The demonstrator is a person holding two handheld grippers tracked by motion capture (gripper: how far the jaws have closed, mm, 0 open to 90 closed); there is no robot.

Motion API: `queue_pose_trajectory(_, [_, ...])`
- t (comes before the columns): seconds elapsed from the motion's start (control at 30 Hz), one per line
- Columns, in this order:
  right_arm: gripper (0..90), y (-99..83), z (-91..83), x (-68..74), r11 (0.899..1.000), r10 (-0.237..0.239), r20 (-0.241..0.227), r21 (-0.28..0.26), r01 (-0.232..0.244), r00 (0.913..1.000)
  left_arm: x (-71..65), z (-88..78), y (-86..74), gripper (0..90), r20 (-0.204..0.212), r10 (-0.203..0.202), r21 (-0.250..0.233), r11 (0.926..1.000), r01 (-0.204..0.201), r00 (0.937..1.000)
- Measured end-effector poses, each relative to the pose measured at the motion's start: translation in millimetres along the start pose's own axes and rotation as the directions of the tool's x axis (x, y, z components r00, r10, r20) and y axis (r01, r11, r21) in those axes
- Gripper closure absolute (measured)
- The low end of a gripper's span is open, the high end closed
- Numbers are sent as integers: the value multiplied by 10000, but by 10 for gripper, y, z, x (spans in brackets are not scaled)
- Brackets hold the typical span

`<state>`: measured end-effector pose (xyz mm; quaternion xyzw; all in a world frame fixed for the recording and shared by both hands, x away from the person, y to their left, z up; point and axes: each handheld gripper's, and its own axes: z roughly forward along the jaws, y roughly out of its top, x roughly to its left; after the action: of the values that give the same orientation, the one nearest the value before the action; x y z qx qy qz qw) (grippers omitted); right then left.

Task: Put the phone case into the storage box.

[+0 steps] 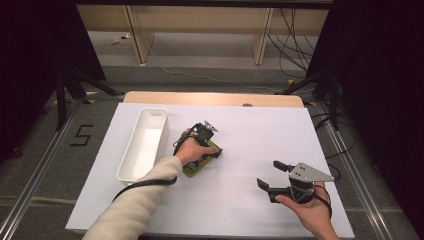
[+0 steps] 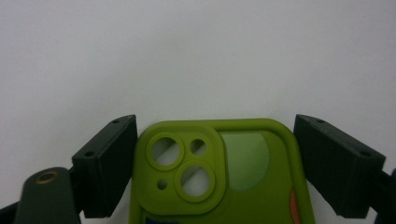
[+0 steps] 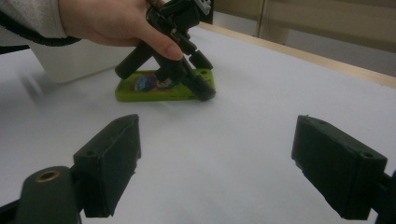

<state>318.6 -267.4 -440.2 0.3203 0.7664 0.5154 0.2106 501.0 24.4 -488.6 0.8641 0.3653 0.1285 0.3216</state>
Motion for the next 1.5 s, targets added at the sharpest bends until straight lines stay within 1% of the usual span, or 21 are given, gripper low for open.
queue_pose_trajectory(0.6, [168, 0, 0, 0, 10000, -6, 1, -3, 6, 10000, -19, -5, 8, 165, -64, 98, 7, 10000, -98, 9999])
queue_pose_trajectory(0.97, [169, 0, -1, -1, 10000, 2, -1, -10, -2, 10000, -27, -14, 15, 167, -35, 138, -27, 9999, -139, 9999])
queue_pose_trajectory(1.07, [169, 0, -1, -1, 10000, -1, -1, -11, 1, 10000, -28, -29, 25, 167, -21, 54, -131, 9999, -55, 10000])
queue_pose_trajectory(1.23, [169, 0, 1, -1, 10000, -3, -1, -15, 3, 10000, -36, -63, 47, 168, -19, 39, -254, 9997, -40, 10000])
queue_pose_trajectory(1.4, [169, 0, 0, 0, 10000, 4, -1, -19, -4, 10000, -52, -106, 79, 168, -26, 20, -473, 9989, -22, 10000])
queue_pose_trajectory(1.5, [169, 0, -1, -1, 10000, 13, 11, -19, -13, 10000, -56, -133, 97, 169, -30, -95, -666, 9977, 93, 9999])
